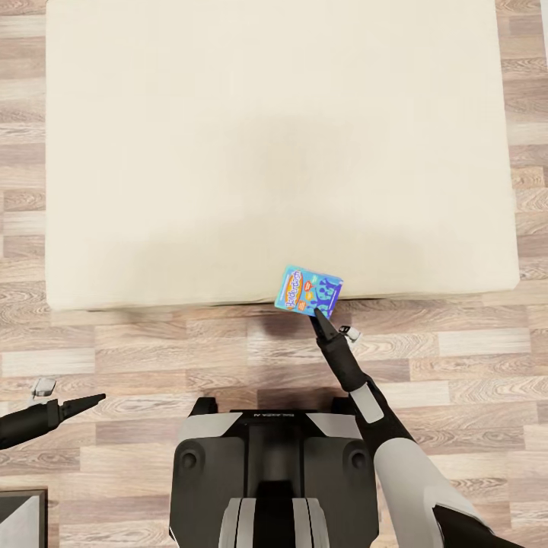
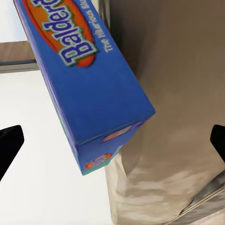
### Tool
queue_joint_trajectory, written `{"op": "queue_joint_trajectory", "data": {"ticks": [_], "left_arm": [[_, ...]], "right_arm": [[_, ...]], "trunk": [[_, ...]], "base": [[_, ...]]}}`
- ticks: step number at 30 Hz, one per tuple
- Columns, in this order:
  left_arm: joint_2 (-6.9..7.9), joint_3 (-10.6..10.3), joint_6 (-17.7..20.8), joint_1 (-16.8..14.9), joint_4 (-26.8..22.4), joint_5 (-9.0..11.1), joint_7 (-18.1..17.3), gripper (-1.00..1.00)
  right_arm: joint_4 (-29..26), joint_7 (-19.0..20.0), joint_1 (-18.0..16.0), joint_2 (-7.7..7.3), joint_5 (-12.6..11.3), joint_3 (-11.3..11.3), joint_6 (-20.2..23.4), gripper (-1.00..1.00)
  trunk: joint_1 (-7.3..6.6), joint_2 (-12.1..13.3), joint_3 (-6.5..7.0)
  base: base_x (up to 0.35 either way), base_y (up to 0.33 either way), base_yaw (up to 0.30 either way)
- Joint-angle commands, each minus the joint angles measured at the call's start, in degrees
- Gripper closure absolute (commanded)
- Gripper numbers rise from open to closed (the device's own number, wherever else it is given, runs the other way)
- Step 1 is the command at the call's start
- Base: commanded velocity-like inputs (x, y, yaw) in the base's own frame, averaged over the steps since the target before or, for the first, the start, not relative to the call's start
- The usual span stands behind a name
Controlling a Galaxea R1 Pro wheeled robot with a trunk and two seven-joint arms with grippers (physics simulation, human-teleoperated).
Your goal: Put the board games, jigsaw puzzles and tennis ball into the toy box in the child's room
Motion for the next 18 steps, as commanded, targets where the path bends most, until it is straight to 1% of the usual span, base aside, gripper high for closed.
{"op": "queue_joint_trajectory", "data": {"ticks": [1, 5, 6, 18], "left_arm": [[0.01, 0.01, 0.6, -0.01, 0.01, 0.09, -0.15, -1.0], [0.01, 0.01, 0.6, -0.01, 0.01, 0.09, -0.14, -1.0], [0.01, 0.01, 0.6, -0.01, 0.01, 0.09, -0.14, -1.0], [0.07, 0.03, 0.57, -0.01, 0.01, 0.13, -0.22, -1.0]], "right_arm": [[0.0, 0.21, -0.02, 0.09, 0.07, -0.27, 0.6, -1.0], [0.03, 0.17, -0.02, 0.17, 0.05, -0.27, 0.61, -1.0], [0.03, 0.17, -0.02, 0.19, 0.06, -0.27, 0.61, 1.0], [0.04, 0.15, -0.02, 0.31, 0.0, -0.27, 1.4, 1.0]], "trunk": [[0.01, -0.02, -0.02], [0.01, -0.02, -0.02], [0.01, -0.02, -0.02], [0.01, -0.02, -0.02]], "base": [[0.0, 0.0, 0.0], [0.0, 0.0, 0.0], [0.0, 0.0, 0.0], [0.0, 0.0, 0.0]]}}
